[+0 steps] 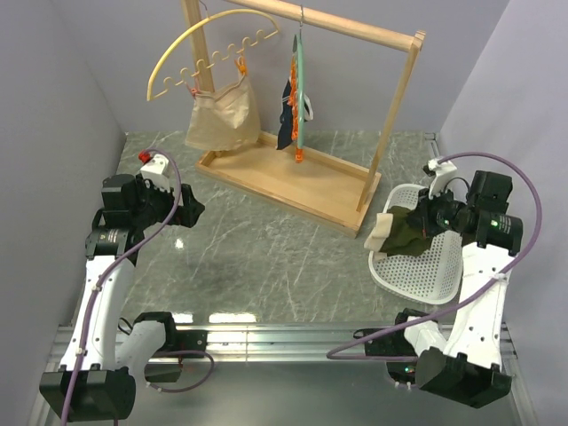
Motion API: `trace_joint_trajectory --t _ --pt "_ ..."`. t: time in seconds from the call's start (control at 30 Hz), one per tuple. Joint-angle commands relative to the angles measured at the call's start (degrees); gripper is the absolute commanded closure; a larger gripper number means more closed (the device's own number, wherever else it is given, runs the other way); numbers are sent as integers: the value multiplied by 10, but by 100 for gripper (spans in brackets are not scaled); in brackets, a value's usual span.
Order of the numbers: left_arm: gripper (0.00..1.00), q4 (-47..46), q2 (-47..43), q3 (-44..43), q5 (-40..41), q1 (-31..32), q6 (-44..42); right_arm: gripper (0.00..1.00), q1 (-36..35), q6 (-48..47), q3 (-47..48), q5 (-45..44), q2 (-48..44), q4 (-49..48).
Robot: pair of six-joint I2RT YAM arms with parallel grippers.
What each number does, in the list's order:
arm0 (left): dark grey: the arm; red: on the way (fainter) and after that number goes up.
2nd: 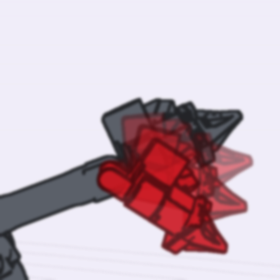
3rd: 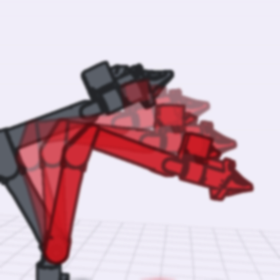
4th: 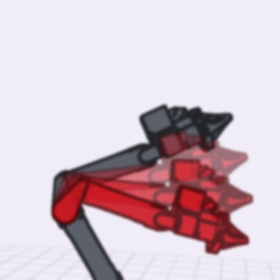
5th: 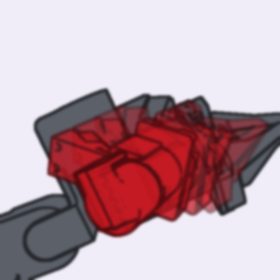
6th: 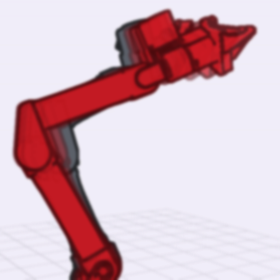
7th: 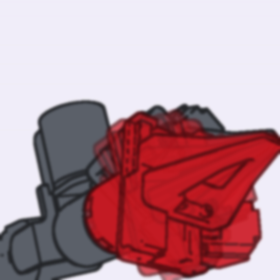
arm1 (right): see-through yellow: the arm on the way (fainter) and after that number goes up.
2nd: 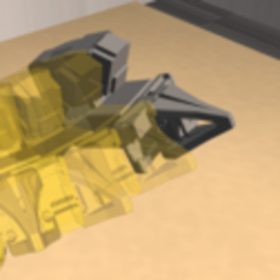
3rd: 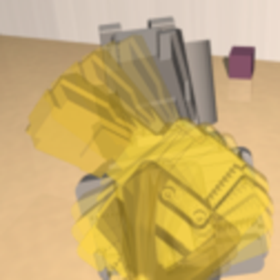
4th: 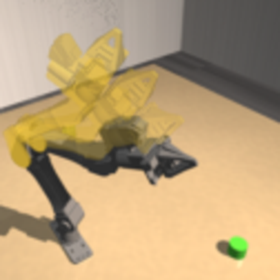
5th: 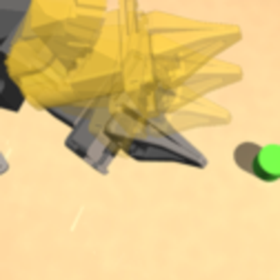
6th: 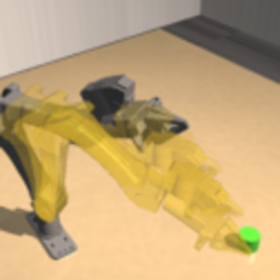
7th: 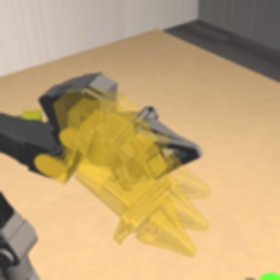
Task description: Clip the underwear to the hanger
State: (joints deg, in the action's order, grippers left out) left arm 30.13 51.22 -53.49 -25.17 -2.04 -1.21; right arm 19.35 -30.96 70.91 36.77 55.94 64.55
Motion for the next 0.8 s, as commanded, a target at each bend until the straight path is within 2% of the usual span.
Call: trace_joint_trajectory --t 0.0,0.07,0.1,0.13,0.3,0.47,0.57,0.77 --pt "1 -24 -8 -28 -37 -1 31 100 -21 0 67 122 -14 67" --pt "1 -27 -4 -31 -45 -1 43 100 -47 38 81 140 -20 46" --pt "1 -27 -3 -37 -53 -1 52 100 -81 55 90 147 -24 32" --pt "1 -25 -1 -40 -61 -1 57 100 -100 104 91 146 -28 11" --pt "1 -25 16 -66 -111 -2 114 100 -248 264 59 108 -48 -183" --pt "1 -25 33 -86 -139 -29 168 100 -273 390 -1 107 -25 -338" --pt "2 -24 48 -95 -167 -51 197 100 -331 447 -67 41 -21 -438" --pt "3 -20 66 -82 -172 -68 212 100 -409 466 -150 -83 -2 -511"
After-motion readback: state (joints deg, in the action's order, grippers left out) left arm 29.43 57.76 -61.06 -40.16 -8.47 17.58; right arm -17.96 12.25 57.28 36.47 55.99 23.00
